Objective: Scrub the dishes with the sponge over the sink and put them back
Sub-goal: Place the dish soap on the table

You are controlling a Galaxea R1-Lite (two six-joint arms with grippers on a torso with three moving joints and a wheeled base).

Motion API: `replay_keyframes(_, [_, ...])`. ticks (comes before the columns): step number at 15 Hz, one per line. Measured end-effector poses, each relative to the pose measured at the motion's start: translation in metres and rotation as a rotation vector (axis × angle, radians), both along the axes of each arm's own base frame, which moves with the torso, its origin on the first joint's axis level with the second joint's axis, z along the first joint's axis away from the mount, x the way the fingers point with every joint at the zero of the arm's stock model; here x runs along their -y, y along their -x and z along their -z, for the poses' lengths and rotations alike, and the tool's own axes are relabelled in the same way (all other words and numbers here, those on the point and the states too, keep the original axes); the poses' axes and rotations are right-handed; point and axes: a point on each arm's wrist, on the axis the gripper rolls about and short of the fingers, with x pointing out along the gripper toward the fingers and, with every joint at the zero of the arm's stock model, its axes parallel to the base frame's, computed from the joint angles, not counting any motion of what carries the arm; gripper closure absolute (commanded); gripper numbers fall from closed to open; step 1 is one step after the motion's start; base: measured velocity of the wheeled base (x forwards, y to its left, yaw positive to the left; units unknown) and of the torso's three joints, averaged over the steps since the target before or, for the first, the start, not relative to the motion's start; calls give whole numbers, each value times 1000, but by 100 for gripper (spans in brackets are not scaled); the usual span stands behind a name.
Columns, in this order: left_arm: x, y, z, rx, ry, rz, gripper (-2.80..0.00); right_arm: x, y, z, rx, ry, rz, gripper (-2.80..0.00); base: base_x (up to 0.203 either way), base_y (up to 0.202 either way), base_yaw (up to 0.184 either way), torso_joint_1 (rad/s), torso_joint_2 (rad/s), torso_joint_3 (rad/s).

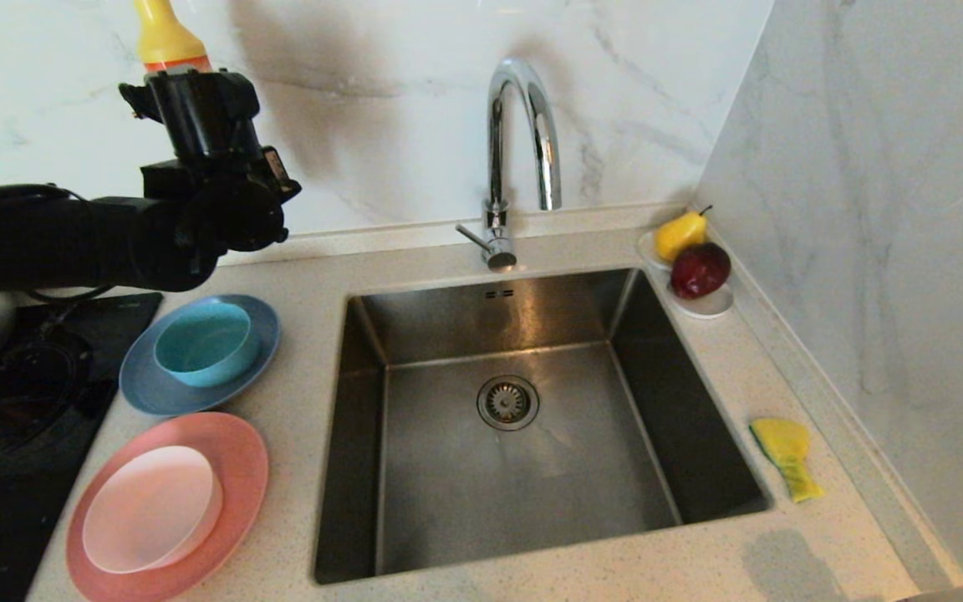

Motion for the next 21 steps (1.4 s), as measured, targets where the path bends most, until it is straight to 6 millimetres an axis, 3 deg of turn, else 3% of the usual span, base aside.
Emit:
replay_keyframes(8, [16, -51, 73, -23, -5, -85, 0, 0, 0, 0, 0, 0, 0, 0, 0, 0, 0, 0, 0, 0])
replay_keyframes(15, [9, -87, 106, -16, 0, -123, 0, 0, 0, 0, 0, 0, 0, 0, 0, 0, 0, 0, 0, 0])
replay_keyframes(21, [2, -101, 112, 16, 1, -143, 0, 0, 0, 0, 0, 0, 0, 0, 0, 0, 0, 0, 0, 0])
